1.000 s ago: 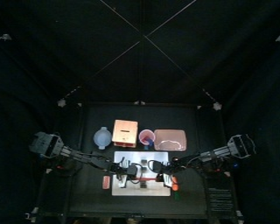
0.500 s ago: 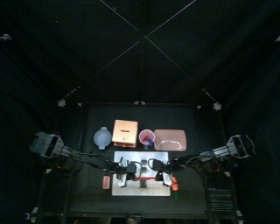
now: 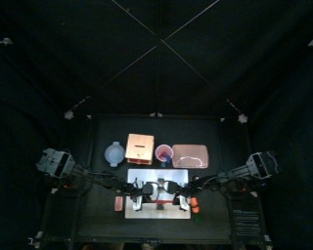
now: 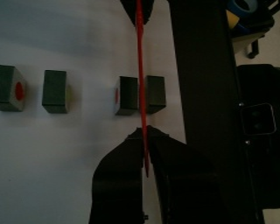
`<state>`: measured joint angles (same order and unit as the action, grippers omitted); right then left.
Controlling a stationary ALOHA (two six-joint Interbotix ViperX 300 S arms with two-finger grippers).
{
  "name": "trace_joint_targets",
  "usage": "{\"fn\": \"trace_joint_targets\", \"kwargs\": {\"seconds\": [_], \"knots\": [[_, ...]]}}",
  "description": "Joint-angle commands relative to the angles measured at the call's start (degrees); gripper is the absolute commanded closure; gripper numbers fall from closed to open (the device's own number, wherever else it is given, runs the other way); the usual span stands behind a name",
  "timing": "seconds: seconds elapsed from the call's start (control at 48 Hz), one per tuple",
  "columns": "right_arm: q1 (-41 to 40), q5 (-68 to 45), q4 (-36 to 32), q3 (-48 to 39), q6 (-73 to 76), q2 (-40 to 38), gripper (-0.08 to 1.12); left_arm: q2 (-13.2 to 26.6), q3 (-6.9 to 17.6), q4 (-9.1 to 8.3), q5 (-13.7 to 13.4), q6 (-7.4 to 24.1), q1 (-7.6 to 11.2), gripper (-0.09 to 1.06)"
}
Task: Place sushi on board then cut the sushi with the knife then place the pieces on the plate
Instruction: Cut the sushi into 4 pieces
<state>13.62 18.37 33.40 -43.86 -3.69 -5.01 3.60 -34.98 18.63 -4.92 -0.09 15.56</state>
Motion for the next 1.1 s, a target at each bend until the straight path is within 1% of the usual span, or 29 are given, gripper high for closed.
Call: {"fn": "trace_joint_targets", "kwargs": {"seconds": [0.021,0.333,0.792,1.104], "knots": [[0.7,0.2,0.7,0.6,0.3,-0.3,0.67,-0.2,0.8,0.62,0.4,0.1,0.70,0.56],[1.1,0.2,1.4,0.6,0.2,1.0,0.67,1.3,1.1,0.79,0.4,0.0,1.05,0.56],[1.1,0.4,1.5,0.7,0.2,2.3,0.67,2.5,1.3,2.90,0.4,0.0,1.49,0.56],[1.1,0.4,1.5,1.3,0.3,5.2,0.67,4.7,1.3,3.08,0.4,0.0,1.49,0.56]]}}
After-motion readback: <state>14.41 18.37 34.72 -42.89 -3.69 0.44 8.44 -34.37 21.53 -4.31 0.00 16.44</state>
